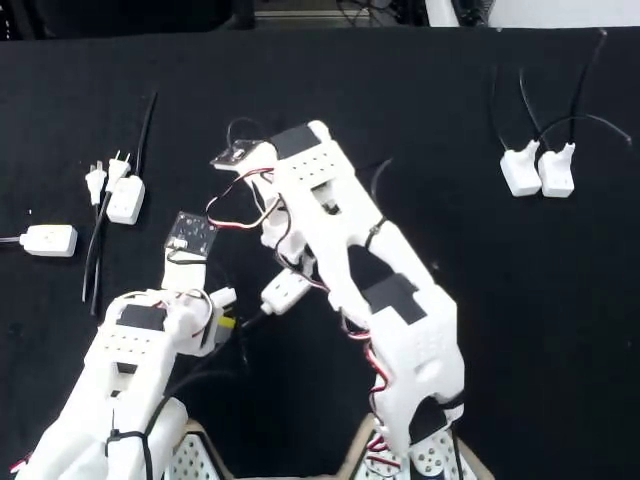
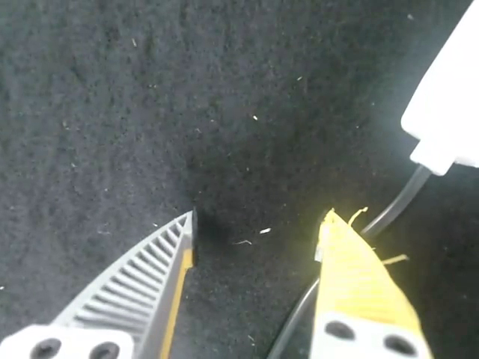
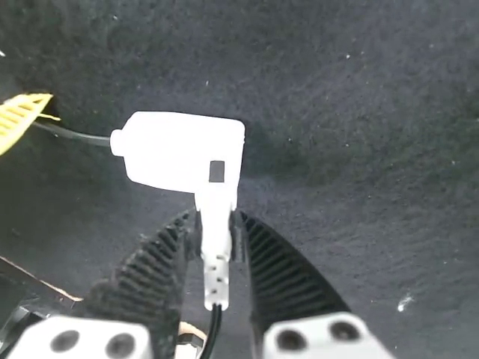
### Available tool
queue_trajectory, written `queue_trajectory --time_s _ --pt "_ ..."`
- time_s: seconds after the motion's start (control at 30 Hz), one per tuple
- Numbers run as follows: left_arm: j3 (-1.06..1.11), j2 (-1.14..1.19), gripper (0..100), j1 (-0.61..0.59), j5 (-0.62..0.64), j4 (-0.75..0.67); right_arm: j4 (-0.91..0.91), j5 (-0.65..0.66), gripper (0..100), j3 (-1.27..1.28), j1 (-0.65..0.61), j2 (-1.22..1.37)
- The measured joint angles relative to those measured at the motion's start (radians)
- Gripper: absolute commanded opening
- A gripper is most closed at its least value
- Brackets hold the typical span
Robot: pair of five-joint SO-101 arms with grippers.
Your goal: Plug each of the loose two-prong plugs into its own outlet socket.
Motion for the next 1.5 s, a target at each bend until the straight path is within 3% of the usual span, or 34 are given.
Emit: queue_trajectory --time_s 0.87,1.5 --pt "0.000 0.000 27 0.000 0.000 0.000 0.000 0.000 1.0 -0.021 0.002 0.055" --pt "0.000 0.000 27 0.000 0.000 0.000 0.000 0.011 1.0 -0.029 -0.084 0.063"
